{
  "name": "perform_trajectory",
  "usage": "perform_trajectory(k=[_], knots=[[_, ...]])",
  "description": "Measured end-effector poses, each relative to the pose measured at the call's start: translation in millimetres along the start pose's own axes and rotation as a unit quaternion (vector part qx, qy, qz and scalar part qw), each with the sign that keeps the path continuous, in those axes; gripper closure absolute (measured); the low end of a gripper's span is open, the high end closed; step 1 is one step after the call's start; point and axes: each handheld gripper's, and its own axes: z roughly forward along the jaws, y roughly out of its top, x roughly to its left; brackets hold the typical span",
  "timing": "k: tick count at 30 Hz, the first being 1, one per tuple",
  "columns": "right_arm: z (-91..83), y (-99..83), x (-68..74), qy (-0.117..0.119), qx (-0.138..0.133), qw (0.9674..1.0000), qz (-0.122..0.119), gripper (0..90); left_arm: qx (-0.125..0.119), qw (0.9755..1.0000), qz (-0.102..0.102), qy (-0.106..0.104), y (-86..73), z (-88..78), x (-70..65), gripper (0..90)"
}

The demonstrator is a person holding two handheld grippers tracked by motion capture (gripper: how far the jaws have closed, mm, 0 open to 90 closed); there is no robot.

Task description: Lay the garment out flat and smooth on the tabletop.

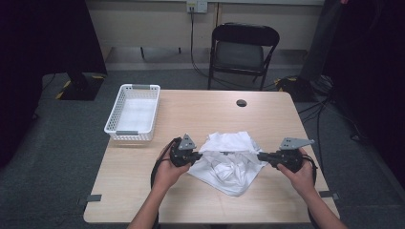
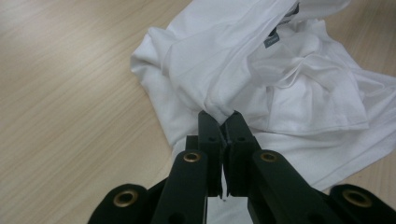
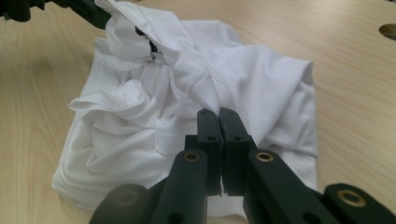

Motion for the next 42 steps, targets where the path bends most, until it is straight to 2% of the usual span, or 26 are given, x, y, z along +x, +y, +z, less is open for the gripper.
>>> perform_trajectory(k=[8, 10, 17, 28, 35, 42], knots=[[-15.2, 17.1, -6.8, 0.007, -0.008, 0.9999, -0.002, 89.3, -0.01, 0.9999, 0.006, -0.002, 24.0, -13.4, 5.2, 87.9], [-21.6, 27.0, -9.2, 0.004, -0.012, 0.9999, -0.007, 89.3, -0.011, 0.9998, 0.015, -0.001, 35.8, -18.4, 6.6, 87.9], [-29.0, 47.1, -14.7, 0.002, -0.016, 0.9998, -0.011, 89.4, -0.011, 0.9997, 0.023, -0.002, 61.7, -27.9, 9.0, 87.9], [-44.6, 84.2, -26.1, -0.002, -0.027, 0.9996, -0.013, 89.5, -0.014, 0.9993, 0.034, 0.007, 88.8, -40.6, 17.8, 88.0], [-61.3, 111.5, -33.6, 0.008, -0.047, 0.9988, -0.013, 89.6, -0.031, 0.9987, 0.039, 0.016, 112.2, -57.6, 23.7, 88.1], [-80.5, 127.9, -37.4, 0.023, -0.062, 0.9976, -0.021, 89.5, -0.044, 0.9977, 0.048, 0.019, 130.8, -72.9, 23.0, 88.1]])
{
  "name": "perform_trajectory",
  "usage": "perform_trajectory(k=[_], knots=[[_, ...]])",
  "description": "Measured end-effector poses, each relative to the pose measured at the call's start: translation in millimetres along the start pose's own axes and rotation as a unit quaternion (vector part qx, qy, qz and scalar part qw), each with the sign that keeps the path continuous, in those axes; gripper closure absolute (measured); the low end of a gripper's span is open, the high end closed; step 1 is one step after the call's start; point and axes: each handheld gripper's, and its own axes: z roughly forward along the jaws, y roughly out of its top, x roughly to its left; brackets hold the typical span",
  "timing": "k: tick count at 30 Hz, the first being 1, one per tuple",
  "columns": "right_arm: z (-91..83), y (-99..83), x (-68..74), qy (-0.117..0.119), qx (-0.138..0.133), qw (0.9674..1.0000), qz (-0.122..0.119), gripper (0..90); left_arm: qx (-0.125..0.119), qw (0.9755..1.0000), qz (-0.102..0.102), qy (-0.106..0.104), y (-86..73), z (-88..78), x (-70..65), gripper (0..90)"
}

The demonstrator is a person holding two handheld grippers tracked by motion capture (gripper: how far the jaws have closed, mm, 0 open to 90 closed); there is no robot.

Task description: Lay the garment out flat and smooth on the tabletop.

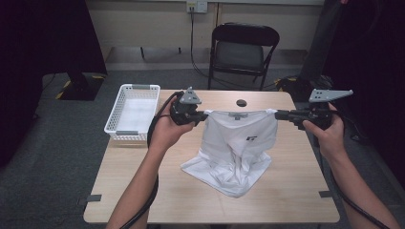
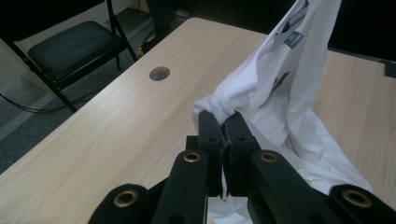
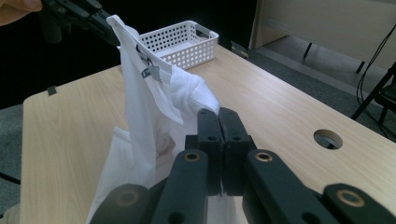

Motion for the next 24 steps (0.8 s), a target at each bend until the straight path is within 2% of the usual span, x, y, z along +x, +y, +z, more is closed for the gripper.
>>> perform_trajectory(k=[3, 7, 11, 15, 24], knots=[[-6.0, 2.7, -1.3, 0.006, 0.0, 1.0, 0.0, 89.5, -0.002, 1.0, 0.002, -0.002, 4.0, -2.8, -0.1, 88.1], [-6.2, -2.1, -2.2, 0.01, 0.007, 0.9999, -0.001, 89.5, 0.011, 0.9999, 0.003, -0.006, -0.2, 3.4, -0.5, 88.1], [0.0, -12.7, -4.1, 0.007, 0.016, 0.9998, 0.004, 89.5, 0.018, 0.9998, -0.001, -0.011, -6.5, 12.0, 1.1, 88.1], [6.2, -22.8, -9.0, 0.005, 0.02, 0.9998, 0.009, 89.5, 0.029, 0.9994, 0.004, -0.018, -11.1, 20.6, 3.4, 88.1], [21.7, -38.5, -22.1, -0.005, 0.034, 0.9993, 0.017, 89.5, 0.04, 0.9984, -0.009, -0.038, -27.6, 41.1, 14.0, 88.1]])
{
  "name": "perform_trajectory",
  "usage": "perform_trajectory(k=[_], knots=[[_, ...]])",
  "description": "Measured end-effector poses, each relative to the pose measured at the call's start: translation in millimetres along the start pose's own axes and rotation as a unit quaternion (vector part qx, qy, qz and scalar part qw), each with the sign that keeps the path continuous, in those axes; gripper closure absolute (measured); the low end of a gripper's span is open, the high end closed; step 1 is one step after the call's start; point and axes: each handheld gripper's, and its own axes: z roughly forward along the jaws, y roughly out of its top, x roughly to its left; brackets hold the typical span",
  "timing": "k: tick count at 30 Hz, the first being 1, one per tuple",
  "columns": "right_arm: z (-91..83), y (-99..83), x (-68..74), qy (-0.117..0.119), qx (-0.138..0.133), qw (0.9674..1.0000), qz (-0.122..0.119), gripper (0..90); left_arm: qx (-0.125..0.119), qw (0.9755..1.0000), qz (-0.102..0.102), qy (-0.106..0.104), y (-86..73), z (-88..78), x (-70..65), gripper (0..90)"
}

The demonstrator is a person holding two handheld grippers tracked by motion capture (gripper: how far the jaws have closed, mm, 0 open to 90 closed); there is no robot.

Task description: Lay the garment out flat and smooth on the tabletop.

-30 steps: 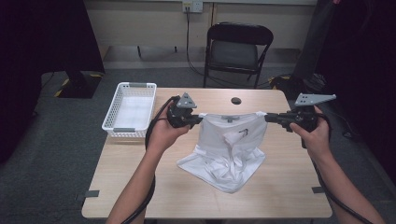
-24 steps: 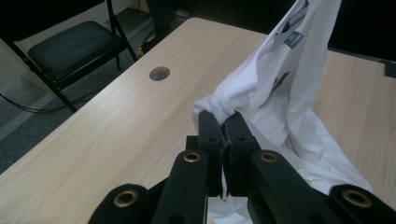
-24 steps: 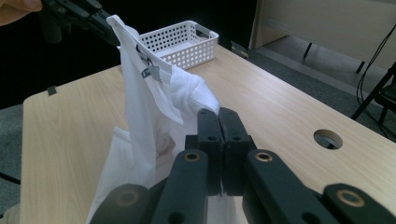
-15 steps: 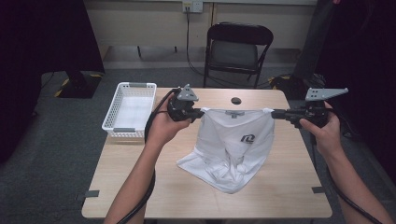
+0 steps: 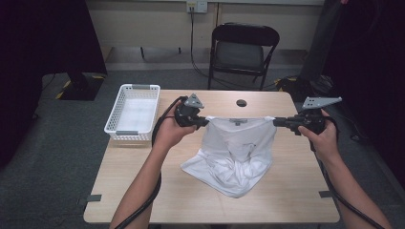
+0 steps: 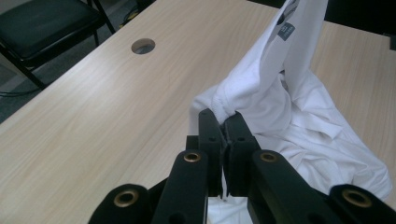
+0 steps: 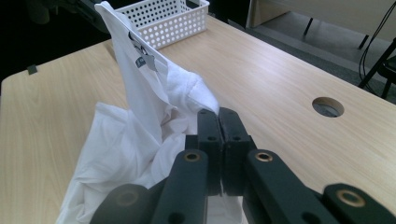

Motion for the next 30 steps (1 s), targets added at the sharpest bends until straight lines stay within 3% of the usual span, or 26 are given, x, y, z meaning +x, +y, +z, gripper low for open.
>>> perform_trajectory(k=[8, 13, 14, 15, 16, 17, 18, 19, 20, 21, 22, 24, 25, 27, 30], knots=[[13.5, -7.3, -10.8, 0.0, 0.005, 0.9999, 0.011, 89.5, 0.012, 0.9998, -0.008, -0.017, -4.6, 15.1, 12.5, 88.1], [25.5, -6.2, -24.8, 0.008, 0.012, 0.9997, 0.018, 89.7, 0.024, 0.9993, -0.019, -0.02, -1.5, 26.1, 31.7, 88.2], [29.9, -3.8, -29.6, 0.004, 0.018, 0.9996, 0.021, 89.8, 0.022, 0.9996, -0.019, -0.008, 2.7, 29.0, 38.2, 88.2], [35.3, 0.8, -35.7, -0.014, 0.019, 0.9993, 0.03, 89.8, 0.007, 0.9991, -0.028, 0.031, 9.9, 31.7, 46.5, 88.3], [40.8, 9.6, -43.8, -0.053, 0.015, 0.9977, 0.04, 89.9, 0.001, 0.9954, -0.034, 0.09, 20.0, 34.0, 54.9, 88.5], [46.7, 22.3, -52.0, -0.103, 0.007, 0.9936, 0.046, 89.6, -0.002, 0.9886, -0.01, 0.15, 31.7, 37.3, 61.3, 88.5], [52.8, 35.7, -57.0, -0.162, -0.004, 0.9857, 0.044, 88.8, -0.007, 0.9761, 0.008, 0.217, 41.3, 40.6, 66.9, 87.6], [58.7, 46.2, -60.5, -0.204, -0.027, 0.9771, 0.055, 82.9, -0.018, 0.9655, -0.009, 0.26, 47.4, 44.4, 71.7, 79.0], [65.9, 52.8, -62.8, -0.225, -0.039, 0.9713, 0.067, 65.8, -0.028, 0.9656, -0.05, 0.254, 50.3, 50.4, 74.7, 57.6], [73.8, 56.3, -63.8, -0.228, -0.033, 0.9701, 0.076, 53.5, -0.024, 0.9687, -0.08, 0.234, 50.4, 55.5, 74.8, 41.9], [78.7, 56.2, -61.8, -0.222, -0.026, 0.9715, 0.08, 52.9, -0.016, 0.9702, -0.079, 0.228, 48.9, 58.4, 72.4, 35.5], [83.6, 46.7, -51.9, -0.197, -0.018, 0.9787, 0.056, 47.2, 0.001, 0.9738, -0.048, 0.222, 40.7, 63.1, 63.2, 27.9], [84.5, 39.1, -46.6, -0.189, -0.011, 0.9809, 0.044, 43.0, 0.006, 0.9781, -0.044, 0.203, 33.8, 65.2, 58.5, 25.0], [85.2, 21.6, -37.0, -0.173, 0.01, 0.9842, 0.034, 37.5, -0.002, 0.9842, -0.059, 0.167, 17.8, 68.8, 49.1, 26.9], [84.1, -7.0, -20.1, -0.146, 0.03, 0.9883, 0.031, 31.8, 0.006, 0.9901, -0.066, 0.124, -6.3, 74.1, 29.6, 24.9]])
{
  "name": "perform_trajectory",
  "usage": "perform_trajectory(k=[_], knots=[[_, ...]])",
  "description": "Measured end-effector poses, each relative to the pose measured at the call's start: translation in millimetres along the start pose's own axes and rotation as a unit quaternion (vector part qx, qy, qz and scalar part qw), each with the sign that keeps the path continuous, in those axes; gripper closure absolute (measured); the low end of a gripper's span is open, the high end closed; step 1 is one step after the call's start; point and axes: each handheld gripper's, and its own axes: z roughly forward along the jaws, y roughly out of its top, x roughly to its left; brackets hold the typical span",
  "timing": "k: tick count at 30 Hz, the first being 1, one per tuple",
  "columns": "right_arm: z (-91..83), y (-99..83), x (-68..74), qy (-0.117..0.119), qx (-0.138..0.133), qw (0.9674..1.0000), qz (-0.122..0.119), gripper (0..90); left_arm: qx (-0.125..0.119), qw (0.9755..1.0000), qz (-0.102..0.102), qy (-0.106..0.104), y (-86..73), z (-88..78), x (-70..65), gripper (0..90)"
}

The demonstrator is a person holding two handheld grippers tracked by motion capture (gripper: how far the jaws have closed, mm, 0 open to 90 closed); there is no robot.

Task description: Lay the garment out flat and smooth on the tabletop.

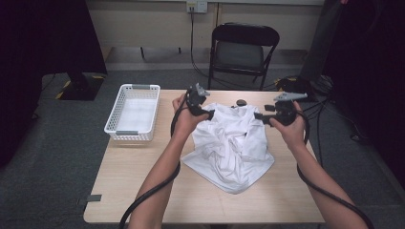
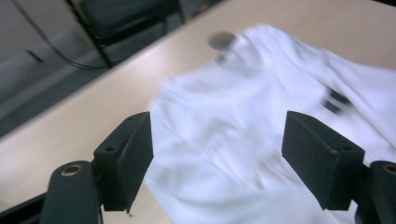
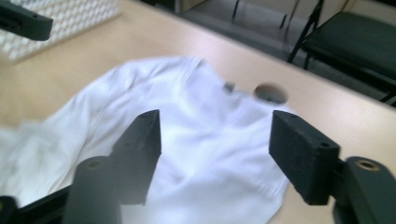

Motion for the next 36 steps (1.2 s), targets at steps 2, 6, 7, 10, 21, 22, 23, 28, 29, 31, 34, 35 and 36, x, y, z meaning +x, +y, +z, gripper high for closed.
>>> perform_trajectory(k=[2, 6, 7, 10, 21, 22, 23, 28, 29, 31, 34, 35, 36], knots=[[-3.6, -19.6, 11.2, 0.008, 0.013, 0.9998, -0.011, 29.8, 0.005, 0.9996, 0.003, -0.026, -16.6, 0.1, -14.4, 23.7], [-10.7, -56.6, 33.3, 0.029, 0.036, 0.9987, -0.02, 26.0, 0.013, 0.998, 0.013, -0.061, -51.5, 0.1, -43.8, 21.8], [-12.4, -65.4, 39.2, 0.031, 0.042, 0.9984, -0.021, 25.5, 0.015, 0.9977, 0.015, -0.064, -60.3, 0.3, -50.0, 21.3], [-15.7, -92.6, 54.6, 0.038, 0.061, 0.9971, -0.025, 24.4, 0.016, 0.9969, 0.006, -0.076, -87.4, 0.9, -66.1, 20.4], [-35.0, -149.7, 66.8, 0.032, 0.084, 0.9959, -0.015, 21.4, 0.03, 0.9952, 0.015, -0.092, -138.3, -3.8, -73.4, 15.3], [-35.8, -150.9, 66.7, 0.032, 0.082, 0.996, -0.014, 21.5, 0.026, 0.9951, 0.016, -0.094, -139.6, -4.0, -72.9, 15.0], [-36.5, -152.0, 66.8, 0.03, 0.082, 0.9961, -0.015, 21.4, 0.026, 0.9952, 0.014, -0.094, -140.2, -4.5, -73.1, 14.8], [-37.0, -154.5, 67.5, 0.027, 0.074, 0.9968, -0.017, 21.2, 0.026, 0.9953, 0.014, -0.092, -140.7, -5.4, -73.9, 14.8], [-36.9, -154.4, 67.4, 0.027, 0.074, 0.9968, -0.017, 21.2, 0.026, 0.9954, 0.014, -0.091, -140.7, -5.3, -74.0, 14.8], [-36.9, -154.4, 67.3, 0.027, 0.074, 0.9968, -0.017, 21.2, 0.026, 0.9954, 0.014, -0.091, -140.8, -5.4, -74.1, 14.8], [-36.9, -154.4, 67.3, 0.028, 0.074, 0.9968, -0.017, 21.3, 0.026, 0.9955, 0.013, -0.091, -140.8, -5.3, -74.1, 14.8], [-37.0, -154.3, 67.2, 0.028, 0.074, 0.9968, -0.016, 21.9, 0.026, 0.9955, 0.013, -0.091, -140.8, -5.3, -74.1, 14.8], [-37.6, -152.0, 66.3, 0.028, 0.079, 0.9964, -0.013, 25.2, 0.026, 0.9954, 0.014, -0.091, -140.8, -5.3, -74.1, 14.8]])
